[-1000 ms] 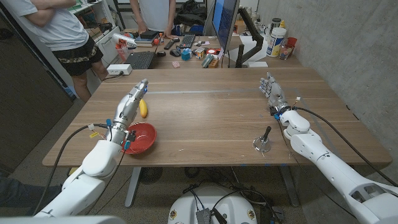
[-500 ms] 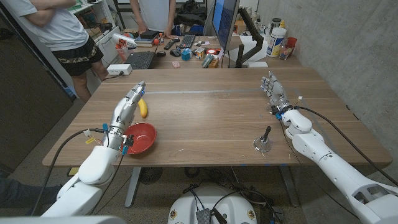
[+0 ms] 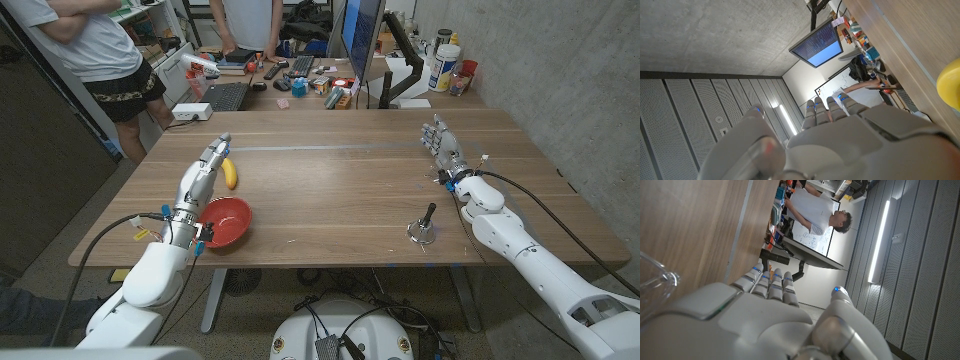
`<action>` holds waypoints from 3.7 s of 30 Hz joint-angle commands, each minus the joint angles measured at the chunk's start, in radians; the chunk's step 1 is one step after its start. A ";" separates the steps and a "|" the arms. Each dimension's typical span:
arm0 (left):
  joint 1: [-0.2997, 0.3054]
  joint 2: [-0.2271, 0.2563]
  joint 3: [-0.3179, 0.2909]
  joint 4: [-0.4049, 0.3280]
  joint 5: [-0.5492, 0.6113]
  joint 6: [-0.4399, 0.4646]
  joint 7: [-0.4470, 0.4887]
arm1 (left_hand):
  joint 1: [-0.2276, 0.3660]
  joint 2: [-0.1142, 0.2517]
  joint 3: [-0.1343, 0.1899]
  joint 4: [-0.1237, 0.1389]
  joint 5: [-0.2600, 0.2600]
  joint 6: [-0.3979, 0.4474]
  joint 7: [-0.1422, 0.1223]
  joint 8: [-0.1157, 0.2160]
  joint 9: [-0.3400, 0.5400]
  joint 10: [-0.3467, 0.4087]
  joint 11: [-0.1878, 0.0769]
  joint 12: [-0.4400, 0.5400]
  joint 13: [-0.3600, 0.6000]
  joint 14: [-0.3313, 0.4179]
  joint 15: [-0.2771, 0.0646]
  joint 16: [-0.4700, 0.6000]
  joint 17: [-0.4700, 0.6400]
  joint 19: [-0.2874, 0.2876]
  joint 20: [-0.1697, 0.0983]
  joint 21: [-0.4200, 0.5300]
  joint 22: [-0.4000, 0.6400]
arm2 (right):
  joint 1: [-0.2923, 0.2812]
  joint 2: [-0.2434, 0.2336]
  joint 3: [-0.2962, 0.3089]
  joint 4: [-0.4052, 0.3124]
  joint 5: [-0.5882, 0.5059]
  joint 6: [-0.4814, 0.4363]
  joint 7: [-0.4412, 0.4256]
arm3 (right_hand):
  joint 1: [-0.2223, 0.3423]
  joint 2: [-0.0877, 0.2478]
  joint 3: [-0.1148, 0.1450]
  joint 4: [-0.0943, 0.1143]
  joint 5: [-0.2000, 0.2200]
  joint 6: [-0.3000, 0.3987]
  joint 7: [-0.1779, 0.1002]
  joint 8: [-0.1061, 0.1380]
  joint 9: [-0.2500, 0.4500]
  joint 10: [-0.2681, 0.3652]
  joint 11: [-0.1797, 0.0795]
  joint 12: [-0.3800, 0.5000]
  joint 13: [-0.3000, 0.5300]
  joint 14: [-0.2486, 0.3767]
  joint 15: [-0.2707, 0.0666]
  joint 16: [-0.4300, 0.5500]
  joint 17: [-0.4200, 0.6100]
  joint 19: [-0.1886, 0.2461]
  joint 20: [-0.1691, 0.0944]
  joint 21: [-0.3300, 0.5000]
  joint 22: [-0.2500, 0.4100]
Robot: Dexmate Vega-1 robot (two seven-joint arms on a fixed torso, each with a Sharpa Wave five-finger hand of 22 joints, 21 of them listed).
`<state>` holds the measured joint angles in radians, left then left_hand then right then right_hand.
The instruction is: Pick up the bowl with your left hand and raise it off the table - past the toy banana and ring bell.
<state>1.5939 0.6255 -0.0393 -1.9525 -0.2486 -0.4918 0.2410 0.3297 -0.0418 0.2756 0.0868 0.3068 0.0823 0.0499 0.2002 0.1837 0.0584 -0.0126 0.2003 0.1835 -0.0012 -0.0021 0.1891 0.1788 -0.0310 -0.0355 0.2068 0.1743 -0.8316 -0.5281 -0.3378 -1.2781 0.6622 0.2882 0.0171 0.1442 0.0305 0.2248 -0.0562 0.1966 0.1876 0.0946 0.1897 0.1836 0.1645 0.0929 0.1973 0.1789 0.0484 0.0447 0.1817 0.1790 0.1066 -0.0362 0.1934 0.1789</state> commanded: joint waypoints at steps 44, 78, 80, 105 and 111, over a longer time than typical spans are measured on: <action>0.175 -0.123 -0.133 -0.122 0.169 0.060 0.016 | 0.041 0.005 -0.003 -0.018 -0.006 0.009 -0.002 0.000 0.002 0.009 0.001 0.004 0.006 0.007 -0.003 0.000 0.003 -0.004 -0.025 -0.008 0.004 | 0.034 0.022 -0.009 0.046 -0.004 0.015 0.013 | 0.000 0.010 -0.006 -0.001 0.004 0.003 -0.001 0.003 0.002 0.009 -0.001 0.009 0.002 0.016 0.003 0.006 0.003 0.013 -0.004 0.009 0.005; 0.288 -0.146 -0.249 -0.256 0.285 0.197 -0.021 | 0.060 0.008 -0.002 -0.028 -0.010 0.013 -0.007 0.000 0.003 0.013 -0.001 0.004 0.006 0.010 -0.004 0.000 0.003 -0.002 -0.025 -0.007 0.004 | -0.013 -0.010 0.006 -0.032 -0.015 0.000 -0.035 | 0.000 0.011 -0.009 -0.003 0.005 0.001 -0.002 0.003 0.002 0.009 -0.002 0.008 0.002 0.015 0.004 0.004 0.003 0.010 -0.002 0.007 0.005; 0.296 -0.154 -0.255 -0.265 0.290 0.202 -0.024 | 0.061 0.008 -0.002 -0.029 -0.010 0.016 -0.006 0.001 0.003 0.014 0.000 0.004 0.006 0.011 -0.004 0.000 0.004 -0.002 -0.025 -0.007 0.004 | -0.010 -0.009 0.005 -0.029 -0.015 0.001 -0.031 | 0.000 0.010 -0.009 -0.003 0.005 0.001 -0.002 0.003 0.002 0.009 -0.002 0.008 0.002 0.014 0.005 0.004 0.003 0.010 -0.002 0.007 0.005; 0.356 -0.228 -0.274 -0.307 0.376 0.224 -0.026 | 0.083 0.012 0.002 -0.040 -0.011 0.019 -0.015 0.001 0.003 0.018 -0.007 0.005 0.007 0.017 -0.008 0.001 0.003 0.003 -0.022 -0.006 0.004 | -0.001 0.000 0.002 -0.014 -0.014 0.011 -0.020 | 0.005 0.004 -0.012 -0.009 0.006 0.001 -0.001 0.003 0.002 0.008 0.000 0.008 0.002 0.014 0.005 0.003 0.002 0.009 -0.001 0.007 0.005; 0.361 -0.230 -0.272 -0.313 0.386 0.238 -0.032 | 0.093 0.013 0.004 -0.046 -0.011 0.023 -0.017 0.003 0.003 0.019 -0.009 0.005 0.007 0.019 -0.010 0.002 0.003 0.004 -0.021 -0.006 0.004 | 0.002 0.004 0.001 -0.003 -0.013 0.019 -0.015 | 0.007 0.003 -0.013 -0.010 0.007 0.001 -0.002 0.003 0.002 0.009 -0.001 0.008 0.002 0.014 0.003 0.003 0.002 0.009 -0.001 0.007 0.005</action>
<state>1.9375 0.4127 -0.3099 -2.2534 0.1133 -0.2686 0.2126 0.4083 -0.0265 0.2778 0.0487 0.2991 0.0986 0.0334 0.2002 0.1836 0.0708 -0.0181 0.2003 0.1885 0.0096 -0.0129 0.1891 0.1788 -0.0310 -0.0354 0.1993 0.1743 -0.8331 -0.5312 -0.3363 -1.2971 0.6454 0.2924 -0.0048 0.1442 0.0305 0.2151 -0.0608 0.1966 0.1875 0.0947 0.1897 0.1836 0.1643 0.0928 0.2050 0.1788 0.0572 0.0463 0.1817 0.1789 0.1133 -0.0356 0.2010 0.1789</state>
